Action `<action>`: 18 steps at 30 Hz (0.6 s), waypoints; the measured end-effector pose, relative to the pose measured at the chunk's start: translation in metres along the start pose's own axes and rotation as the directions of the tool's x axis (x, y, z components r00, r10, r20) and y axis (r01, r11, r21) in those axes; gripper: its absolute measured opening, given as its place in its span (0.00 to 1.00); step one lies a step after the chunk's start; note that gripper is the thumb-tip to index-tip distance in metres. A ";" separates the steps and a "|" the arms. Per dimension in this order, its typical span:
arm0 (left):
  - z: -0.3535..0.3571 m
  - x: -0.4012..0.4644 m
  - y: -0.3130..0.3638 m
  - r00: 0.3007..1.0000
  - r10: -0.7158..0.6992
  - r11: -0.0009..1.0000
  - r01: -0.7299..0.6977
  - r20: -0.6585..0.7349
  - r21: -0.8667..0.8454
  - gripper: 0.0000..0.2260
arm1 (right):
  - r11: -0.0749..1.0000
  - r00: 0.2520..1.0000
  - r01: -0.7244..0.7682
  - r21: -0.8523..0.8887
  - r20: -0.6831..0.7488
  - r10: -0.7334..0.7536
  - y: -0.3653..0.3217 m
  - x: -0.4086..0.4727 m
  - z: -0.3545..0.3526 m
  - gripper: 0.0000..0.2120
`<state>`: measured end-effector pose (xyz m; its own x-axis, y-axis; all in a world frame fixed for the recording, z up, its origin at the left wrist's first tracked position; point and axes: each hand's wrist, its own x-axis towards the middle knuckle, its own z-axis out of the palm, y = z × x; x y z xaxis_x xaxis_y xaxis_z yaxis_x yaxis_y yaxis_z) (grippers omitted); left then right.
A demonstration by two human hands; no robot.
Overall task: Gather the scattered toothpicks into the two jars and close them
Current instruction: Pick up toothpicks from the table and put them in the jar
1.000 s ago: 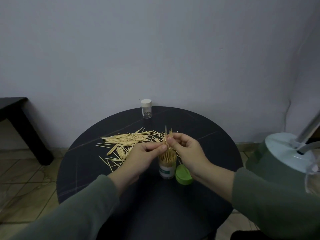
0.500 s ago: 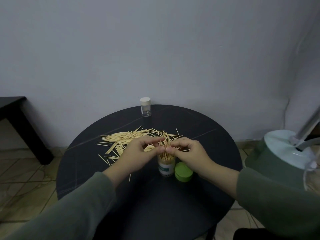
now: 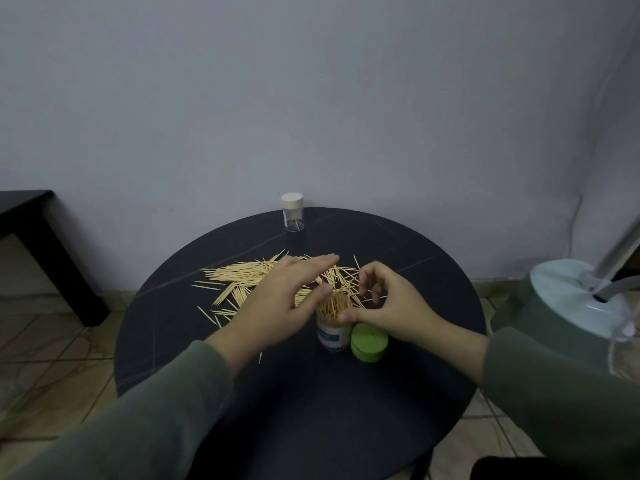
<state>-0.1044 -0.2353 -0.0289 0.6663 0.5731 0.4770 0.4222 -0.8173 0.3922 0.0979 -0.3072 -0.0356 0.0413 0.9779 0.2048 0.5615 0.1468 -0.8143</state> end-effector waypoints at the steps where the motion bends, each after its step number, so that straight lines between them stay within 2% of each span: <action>1: 0.000 -0.001 0.002 0.999 0.015 1.000 -0.016 0.050 0.014 0.24 | 0.999 0.999 -0.024 -0.048 0.022 0.026 0.001 0.000 0.000 0.27; 4: 0.002 -0.003 0.007 0.980 0.031 0.995 -0.049 0.199 0.088 0.27 | 0.974 0.987 -0.094 -0.205 0.108 0.117 0.006 0.004 0.003 0.33; 6: 0.004 -0.002 0.007 0.973 0.015 0.991 -0.046 0.232 0.127 0.27 | 0.972 0.981 -0.081 -0.222 0.154 0.117 0.010 0.005 0.007 0.39; 7: 0.005 -0.001 0.006 0.974 0.025 0.990 -0.055 0.225 0.128 0.26 | 0.975 0.980 -0.071 -0.210 0.168 0.107 0.010 0.005 0.009 0.38; 9: 0.006 -0.001 0.006 0.987 0.051 0.995 -0.064 0.155 0.082 0.23 | 0.983 0.981 -0.044 -0.179 0.181 0.077 0.006 0.006 0.011 0.28; 11: 0.007 -0.001 0.012 0.996 -0.042 0.999 0.045 0.083 -0.028 0.20 | 0.986 0.981 -0.024 -0.164 0.187 0.055 0.004 0.007 0.012 0.20; 14: 0.013 0.003 0.015 0.970 -0.210 0.971 0.221 0.121 -0.090 0.24 | 0.990 0.977 -0.001 -0.138 0.210 0.031 0.001 0.007 0.012 0.18; 18: 0.014 0.005 0.011 0.963 -0.221 0.969 0.235 0.154 -0.079 0.20 | 0.992 0.978 0.028 -0.124 0.209 -0.001 -0.002 0.010 0.013 0.21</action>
<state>-0.0879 -0.2426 -0.0331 0.6434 0.7231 0.2513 0.5168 -0.6525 0.5542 0.0866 -0.2959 -0.0391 -0.1332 0.9872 0.0878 0.6606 0.1545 -0.7347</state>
